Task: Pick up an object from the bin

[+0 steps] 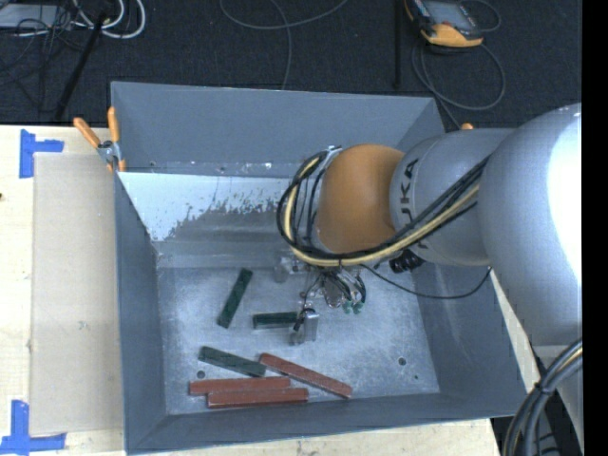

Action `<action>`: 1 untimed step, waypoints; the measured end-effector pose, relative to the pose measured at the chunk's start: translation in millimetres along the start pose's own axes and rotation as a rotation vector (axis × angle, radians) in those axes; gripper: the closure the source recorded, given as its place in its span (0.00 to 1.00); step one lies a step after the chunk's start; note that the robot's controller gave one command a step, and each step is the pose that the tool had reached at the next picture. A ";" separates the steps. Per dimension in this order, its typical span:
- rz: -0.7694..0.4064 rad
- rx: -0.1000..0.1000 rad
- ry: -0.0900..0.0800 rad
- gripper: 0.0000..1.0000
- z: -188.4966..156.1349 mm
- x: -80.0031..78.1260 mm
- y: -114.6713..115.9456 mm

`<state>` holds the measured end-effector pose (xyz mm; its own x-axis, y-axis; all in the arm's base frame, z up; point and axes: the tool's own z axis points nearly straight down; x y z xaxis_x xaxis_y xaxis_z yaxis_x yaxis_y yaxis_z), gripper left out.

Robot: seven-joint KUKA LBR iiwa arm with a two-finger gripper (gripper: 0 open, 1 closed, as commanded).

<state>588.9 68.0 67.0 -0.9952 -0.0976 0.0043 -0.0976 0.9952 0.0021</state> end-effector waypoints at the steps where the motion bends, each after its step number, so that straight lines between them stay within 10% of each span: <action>1: 0.002 0.002 -0.004 1.00 -2.7 -0.9 -1.9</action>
Offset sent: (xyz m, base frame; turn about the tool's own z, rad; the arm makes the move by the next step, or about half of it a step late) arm 0.0000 0.0000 0.0000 0.0000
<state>590.0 66.2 69.6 -0.9954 -0.0959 0.0007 -0.0959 0.9954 0.0003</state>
